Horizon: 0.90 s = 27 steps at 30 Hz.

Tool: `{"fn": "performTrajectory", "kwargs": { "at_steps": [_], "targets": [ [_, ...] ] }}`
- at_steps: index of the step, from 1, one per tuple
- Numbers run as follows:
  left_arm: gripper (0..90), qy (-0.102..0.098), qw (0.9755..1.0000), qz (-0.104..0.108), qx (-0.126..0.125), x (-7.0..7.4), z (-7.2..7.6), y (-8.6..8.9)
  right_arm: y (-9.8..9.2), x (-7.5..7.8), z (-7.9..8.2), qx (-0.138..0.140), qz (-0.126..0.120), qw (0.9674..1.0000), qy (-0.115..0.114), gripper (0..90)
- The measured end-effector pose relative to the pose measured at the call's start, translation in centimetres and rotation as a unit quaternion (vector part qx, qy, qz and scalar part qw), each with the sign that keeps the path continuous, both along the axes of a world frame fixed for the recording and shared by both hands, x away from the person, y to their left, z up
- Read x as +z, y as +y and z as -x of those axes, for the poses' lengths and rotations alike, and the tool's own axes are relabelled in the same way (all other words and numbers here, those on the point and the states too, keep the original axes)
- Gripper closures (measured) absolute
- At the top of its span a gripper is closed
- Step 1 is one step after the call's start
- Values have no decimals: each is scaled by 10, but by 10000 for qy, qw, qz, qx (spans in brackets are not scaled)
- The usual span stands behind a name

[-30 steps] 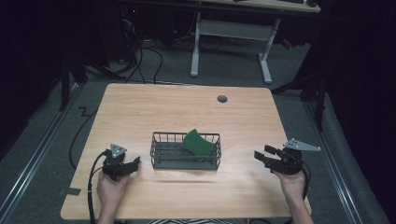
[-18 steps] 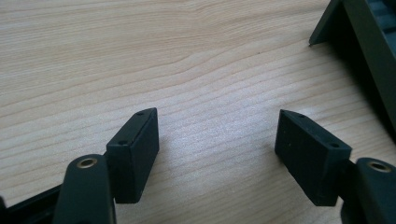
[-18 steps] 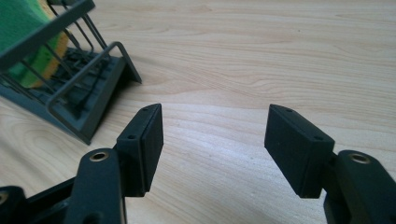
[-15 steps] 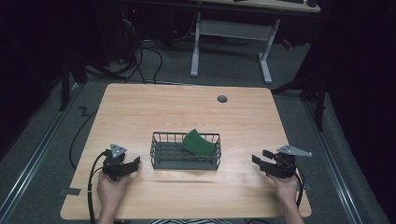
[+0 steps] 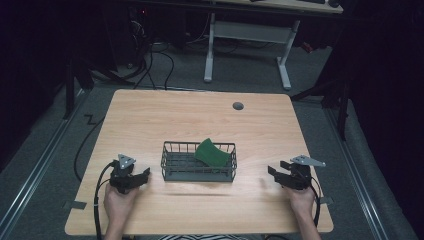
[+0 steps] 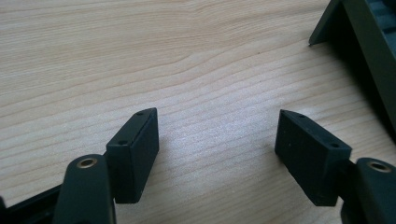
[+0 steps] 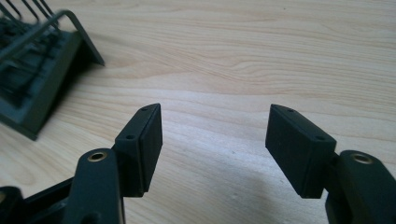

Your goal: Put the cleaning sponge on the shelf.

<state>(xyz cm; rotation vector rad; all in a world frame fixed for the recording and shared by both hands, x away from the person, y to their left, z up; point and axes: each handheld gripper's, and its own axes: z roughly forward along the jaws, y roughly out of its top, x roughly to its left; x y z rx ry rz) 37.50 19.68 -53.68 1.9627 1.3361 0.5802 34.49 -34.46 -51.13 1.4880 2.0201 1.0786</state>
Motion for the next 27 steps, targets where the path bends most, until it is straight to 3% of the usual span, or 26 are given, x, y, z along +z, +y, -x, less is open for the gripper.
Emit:
{"fn": "performTrajectory", "kwargs": {
  "at_steps": [3, 4, 16, 27],
  "targets": [
    [309, 0, 10000, 0, -1, 0, 0, 0, 2, -2, -1, -35, 84, 10000, 31, 361],
    [310, 0, 10000, -1, -2, 0, 0, 0, 4, -5, -3, -71, 224, 9997, 13, 361],
    [309, 0, 10000, -3, -3, 0, 0, 0, 6, -14, -7, -196, 395, 9989, 181, 349],
    [310, 1, 10000, 5, -11, 0, 1, 0, 12, -19, -9, -131, 804, 9965, 188, 322]
  ]
}}
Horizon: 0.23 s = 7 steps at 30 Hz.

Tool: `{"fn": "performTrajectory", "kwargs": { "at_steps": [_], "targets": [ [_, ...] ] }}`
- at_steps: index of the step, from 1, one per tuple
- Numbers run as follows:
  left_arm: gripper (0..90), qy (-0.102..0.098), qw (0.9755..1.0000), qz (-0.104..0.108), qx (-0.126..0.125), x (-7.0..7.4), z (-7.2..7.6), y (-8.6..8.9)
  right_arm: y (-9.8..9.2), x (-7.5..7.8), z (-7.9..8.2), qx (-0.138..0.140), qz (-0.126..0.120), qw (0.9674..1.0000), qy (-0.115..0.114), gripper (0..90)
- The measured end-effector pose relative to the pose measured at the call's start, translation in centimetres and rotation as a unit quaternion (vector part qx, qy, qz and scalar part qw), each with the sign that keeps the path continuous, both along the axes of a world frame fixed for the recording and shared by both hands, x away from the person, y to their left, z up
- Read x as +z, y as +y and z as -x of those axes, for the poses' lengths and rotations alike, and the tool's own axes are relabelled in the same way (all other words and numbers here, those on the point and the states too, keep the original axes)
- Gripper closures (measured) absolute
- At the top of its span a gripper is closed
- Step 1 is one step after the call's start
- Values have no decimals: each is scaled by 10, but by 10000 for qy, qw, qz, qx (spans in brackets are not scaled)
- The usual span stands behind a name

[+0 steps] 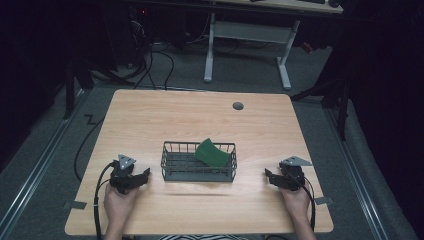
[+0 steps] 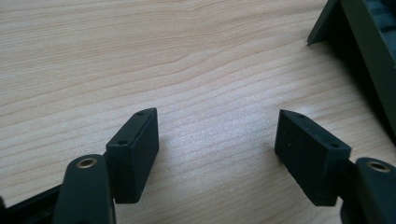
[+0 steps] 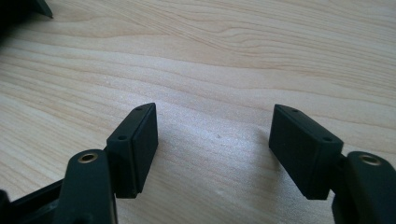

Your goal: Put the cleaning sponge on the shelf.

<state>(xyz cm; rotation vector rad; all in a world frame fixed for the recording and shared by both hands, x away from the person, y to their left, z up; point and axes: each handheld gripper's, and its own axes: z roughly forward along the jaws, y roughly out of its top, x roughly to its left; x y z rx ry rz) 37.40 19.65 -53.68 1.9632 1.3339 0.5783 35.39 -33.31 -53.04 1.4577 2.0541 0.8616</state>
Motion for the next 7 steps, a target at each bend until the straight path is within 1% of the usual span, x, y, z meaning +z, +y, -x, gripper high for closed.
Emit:
{"fn": "performTrajectory", "kwargs": {
  "at_steps": [7],
  "targets": [
    [311, -1, 10000, -2, -1, 0, 0, 0, 0, 0, 0, -27, 3, 10000, 7, 312]
  ]
}}
